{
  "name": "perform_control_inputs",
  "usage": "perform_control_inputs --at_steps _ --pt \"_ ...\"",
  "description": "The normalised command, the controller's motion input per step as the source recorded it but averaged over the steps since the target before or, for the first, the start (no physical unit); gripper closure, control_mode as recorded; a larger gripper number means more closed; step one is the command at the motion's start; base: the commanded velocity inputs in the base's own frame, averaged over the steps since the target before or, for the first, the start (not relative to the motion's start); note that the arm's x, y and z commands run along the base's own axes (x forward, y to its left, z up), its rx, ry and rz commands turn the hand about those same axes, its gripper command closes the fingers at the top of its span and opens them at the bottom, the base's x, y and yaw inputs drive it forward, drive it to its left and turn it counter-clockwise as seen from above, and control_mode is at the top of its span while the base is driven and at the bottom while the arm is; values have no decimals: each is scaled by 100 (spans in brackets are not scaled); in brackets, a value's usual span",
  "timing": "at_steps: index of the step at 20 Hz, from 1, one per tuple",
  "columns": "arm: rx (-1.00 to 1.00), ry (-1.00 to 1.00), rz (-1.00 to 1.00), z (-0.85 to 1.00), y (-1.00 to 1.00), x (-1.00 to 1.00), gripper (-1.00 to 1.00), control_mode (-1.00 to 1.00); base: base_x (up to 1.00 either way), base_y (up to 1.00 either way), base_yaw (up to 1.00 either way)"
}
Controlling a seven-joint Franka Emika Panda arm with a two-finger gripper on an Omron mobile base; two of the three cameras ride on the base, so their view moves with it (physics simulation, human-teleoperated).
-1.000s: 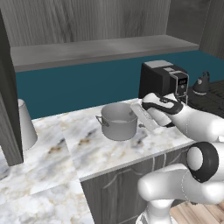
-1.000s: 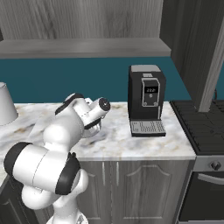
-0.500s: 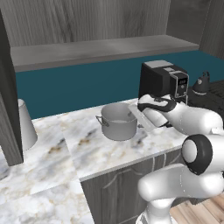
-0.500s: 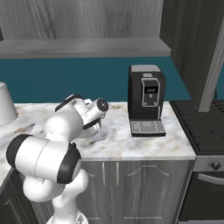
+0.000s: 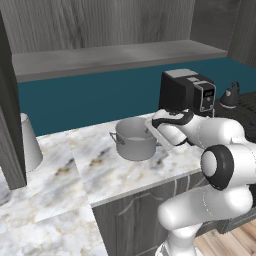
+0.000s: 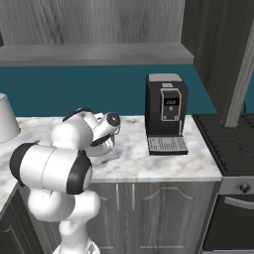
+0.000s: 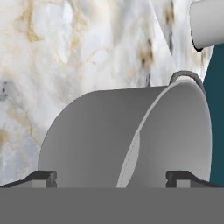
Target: Pick the kettle from the cabinet and place it on a stove burner. Then pick the pot from the counter and place it on another stove burner. Finally, turn both burners on.
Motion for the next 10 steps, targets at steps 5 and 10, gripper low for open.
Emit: perform_control_inputs --at_steps 5,10 --pt "-5 0 -5 -18 0 18 -100 -100 0 0 0" --pt "-1 0 -2 -15 0 3 -100 -100 0 0 0"
